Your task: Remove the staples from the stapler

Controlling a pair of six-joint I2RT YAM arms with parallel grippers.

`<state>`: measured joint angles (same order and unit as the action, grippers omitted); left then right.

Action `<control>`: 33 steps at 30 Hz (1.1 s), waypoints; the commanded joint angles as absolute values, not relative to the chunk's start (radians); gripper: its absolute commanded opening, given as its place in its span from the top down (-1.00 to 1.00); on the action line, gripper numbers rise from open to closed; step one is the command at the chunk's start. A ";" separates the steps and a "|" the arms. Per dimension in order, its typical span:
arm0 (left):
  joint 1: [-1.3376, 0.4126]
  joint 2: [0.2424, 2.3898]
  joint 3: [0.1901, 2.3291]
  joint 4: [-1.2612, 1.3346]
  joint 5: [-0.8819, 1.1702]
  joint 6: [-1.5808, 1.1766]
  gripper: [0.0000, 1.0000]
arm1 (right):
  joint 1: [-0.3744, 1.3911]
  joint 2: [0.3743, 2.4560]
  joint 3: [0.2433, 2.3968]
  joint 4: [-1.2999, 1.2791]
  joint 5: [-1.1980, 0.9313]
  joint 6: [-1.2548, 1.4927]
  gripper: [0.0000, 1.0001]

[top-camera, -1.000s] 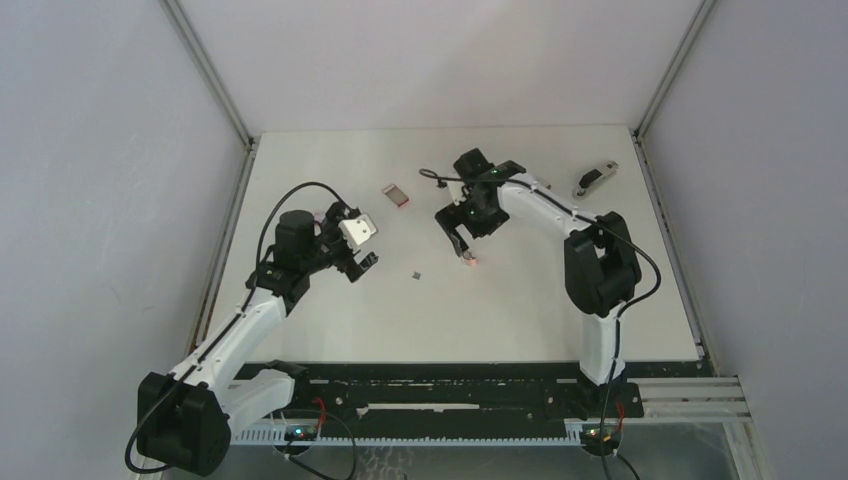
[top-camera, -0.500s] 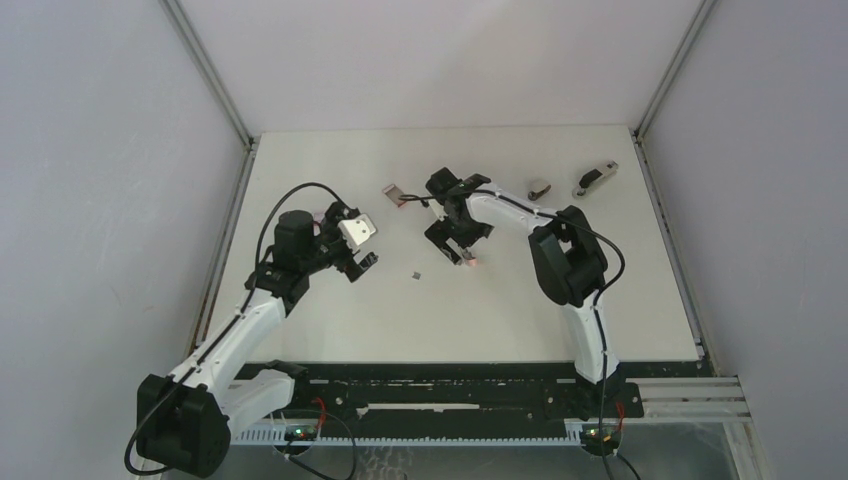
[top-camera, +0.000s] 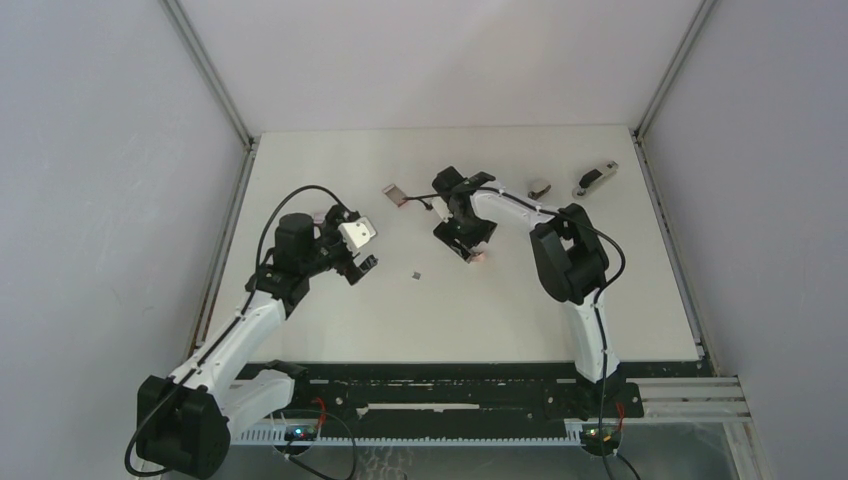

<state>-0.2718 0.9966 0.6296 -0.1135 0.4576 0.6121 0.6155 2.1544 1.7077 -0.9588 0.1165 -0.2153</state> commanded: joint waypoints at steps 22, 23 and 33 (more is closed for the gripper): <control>-0.261 0.966 0.615 -0.080 0.490 0.615 -1.00 | 0.634 2.123 1.676 -0.914 0.020 -0.523 0.10; -0.260 0.965 0.615 -0.080 0.491 0.615 -0.99 | 0.635 2.126 1.677 -0.914 0.020 -0.523 0.12; -0.258 0.961 0.613 -0.080 0.494 0.617 -0.99 | 0.631 2.111 1.668 -0.917 0.012 -0.571 0.57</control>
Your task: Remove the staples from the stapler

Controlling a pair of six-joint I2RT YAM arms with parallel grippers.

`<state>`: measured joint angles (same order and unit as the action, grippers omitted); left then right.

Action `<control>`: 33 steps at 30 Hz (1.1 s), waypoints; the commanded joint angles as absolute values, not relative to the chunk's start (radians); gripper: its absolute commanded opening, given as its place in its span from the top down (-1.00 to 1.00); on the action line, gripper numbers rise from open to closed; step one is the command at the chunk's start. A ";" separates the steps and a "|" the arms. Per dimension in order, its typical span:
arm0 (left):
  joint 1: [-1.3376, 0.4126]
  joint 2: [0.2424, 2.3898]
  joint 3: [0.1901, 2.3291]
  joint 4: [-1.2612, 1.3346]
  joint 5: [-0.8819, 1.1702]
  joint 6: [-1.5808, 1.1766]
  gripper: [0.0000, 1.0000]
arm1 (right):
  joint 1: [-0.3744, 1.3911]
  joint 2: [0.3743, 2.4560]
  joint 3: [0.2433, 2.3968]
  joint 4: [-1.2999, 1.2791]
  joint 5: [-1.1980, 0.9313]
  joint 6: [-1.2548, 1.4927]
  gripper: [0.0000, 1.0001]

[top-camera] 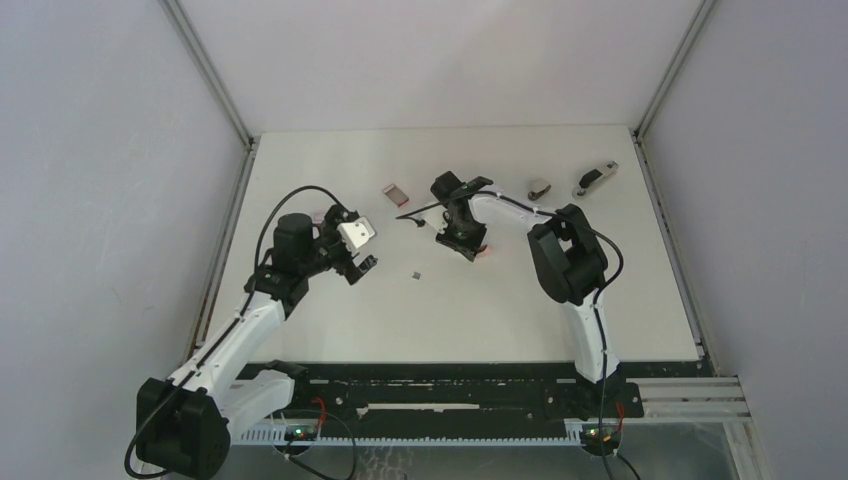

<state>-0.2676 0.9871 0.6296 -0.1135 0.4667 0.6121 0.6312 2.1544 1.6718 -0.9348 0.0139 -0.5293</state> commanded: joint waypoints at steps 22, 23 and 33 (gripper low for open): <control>-0.256 0.971 0.614 -0.089 0.503 0.625 -0.99 | 0.248 1.836 1.368 -0.899 0.087 -1.137 0.67; -0.255 0.971 0.614 -0.090 0.504 0.627 -0.99 | 0.230 1.836 1.365 -0.888 0.103 -1.157 0.67; -0.254 0.988 0.612 -0.098 0.498 0.645 -0.99 | 0.111 1.880 1.365 -0.791 0.221 -1.359 0.68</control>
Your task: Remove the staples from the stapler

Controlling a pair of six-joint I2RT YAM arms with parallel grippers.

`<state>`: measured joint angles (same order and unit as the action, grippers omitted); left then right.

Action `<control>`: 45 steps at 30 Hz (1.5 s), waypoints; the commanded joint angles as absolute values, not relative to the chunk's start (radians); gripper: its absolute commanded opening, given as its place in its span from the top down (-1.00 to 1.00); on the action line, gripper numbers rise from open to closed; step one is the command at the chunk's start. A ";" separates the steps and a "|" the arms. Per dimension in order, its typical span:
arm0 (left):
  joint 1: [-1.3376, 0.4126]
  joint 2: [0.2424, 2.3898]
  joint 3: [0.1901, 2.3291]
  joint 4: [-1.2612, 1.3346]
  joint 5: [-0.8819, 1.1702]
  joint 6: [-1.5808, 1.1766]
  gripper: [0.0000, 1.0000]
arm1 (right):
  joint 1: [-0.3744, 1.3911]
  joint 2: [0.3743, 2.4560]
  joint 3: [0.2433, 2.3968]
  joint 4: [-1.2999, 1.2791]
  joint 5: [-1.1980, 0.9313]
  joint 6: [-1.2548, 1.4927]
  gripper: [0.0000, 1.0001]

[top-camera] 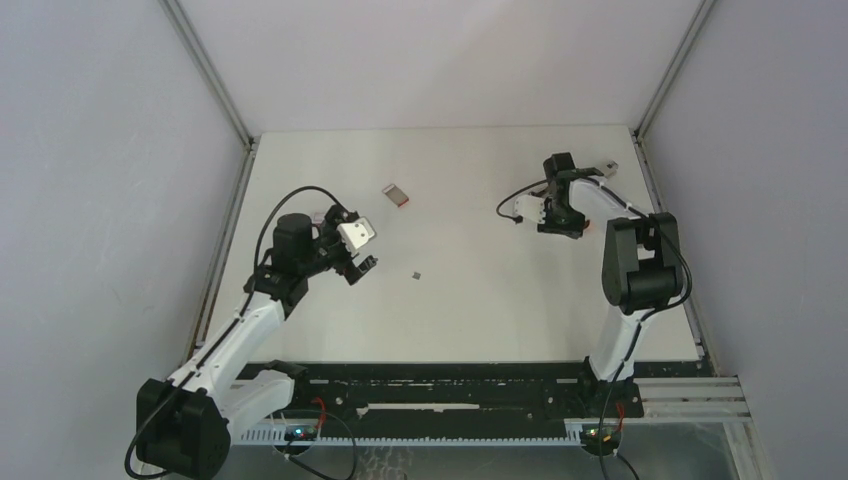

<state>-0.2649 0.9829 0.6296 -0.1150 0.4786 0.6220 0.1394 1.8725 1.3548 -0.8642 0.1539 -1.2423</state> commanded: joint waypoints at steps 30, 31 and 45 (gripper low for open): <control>-0.252 1.077 0.635 -0.126 0.494 0.668 -0.99 | 0.016 2.059 1.447 -0.660 0.211 -1.515 0.24; -0.253 1.079 0.636 -0.128 0.495 0.669 -0.99 | 0.015 2.060 1.448 -0.658 0.214 -1.516 0.20; -0.252 1.076 0.638 -0.132 0.498 0.667 -0.99 | 0.020 2.031 1.466 -0.627 0.206 -1.510 0.02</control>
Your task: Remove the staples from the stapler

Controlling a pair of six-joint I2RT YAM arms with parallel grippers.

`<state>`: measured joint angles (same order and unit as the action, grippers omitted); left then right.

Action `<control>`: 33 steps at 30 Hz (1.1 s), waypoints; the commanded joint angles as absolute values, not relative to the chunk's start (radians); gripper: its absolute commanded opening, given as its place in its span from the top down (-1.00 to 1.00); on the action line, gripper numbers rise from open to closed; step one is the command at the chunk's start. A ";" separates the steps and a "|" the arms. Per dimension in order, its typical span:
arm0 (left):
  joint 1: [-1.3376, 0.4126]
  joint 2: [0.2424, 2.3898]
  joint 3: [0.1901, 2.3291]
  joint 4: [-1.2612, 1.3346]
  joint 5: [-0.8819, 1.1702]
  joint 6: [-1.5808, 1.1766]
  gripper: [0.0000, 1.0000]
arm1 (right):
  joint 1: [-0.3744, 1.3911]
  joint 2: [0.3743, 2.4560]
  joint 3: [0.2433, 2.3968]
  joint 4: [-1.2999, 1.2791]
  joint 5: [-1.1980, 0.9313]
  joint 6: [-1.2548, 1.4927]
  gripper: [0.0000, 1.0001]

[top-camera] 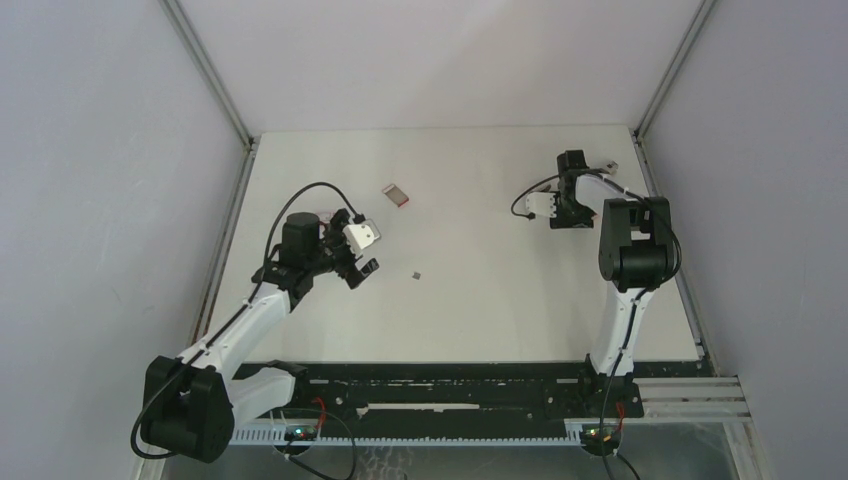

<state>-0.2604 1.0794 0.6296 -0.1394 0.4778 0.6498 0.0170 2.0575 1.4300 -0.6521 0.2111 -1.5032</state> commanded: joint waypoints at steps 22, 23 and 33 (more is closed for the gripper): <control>-0.252 1.040 0.627 -0.132 0.509 0.670 -0.99 | 0.146 2.015 1.752 -0.781 0.058 -1.401 -0.60; -0.252 1.039 0.627 -0.133 0.508 0.670 -0.99 | 0.146 2.039 1.795 -0.815 0.045 -1.412 -0.60; -0.249 1.047 0.623 -0.133 0.502 0.686 -0.99 | 0.143 2.258 2.081 -1.037 -0.007 -1.588 -0.60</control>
<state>-0.2584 1.0615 0.6296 -0.1440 0.4789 0.6655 0.1436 2.2246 2.0258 -0.9321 0.0280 -1.4971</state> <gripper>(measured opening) 0.996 0.797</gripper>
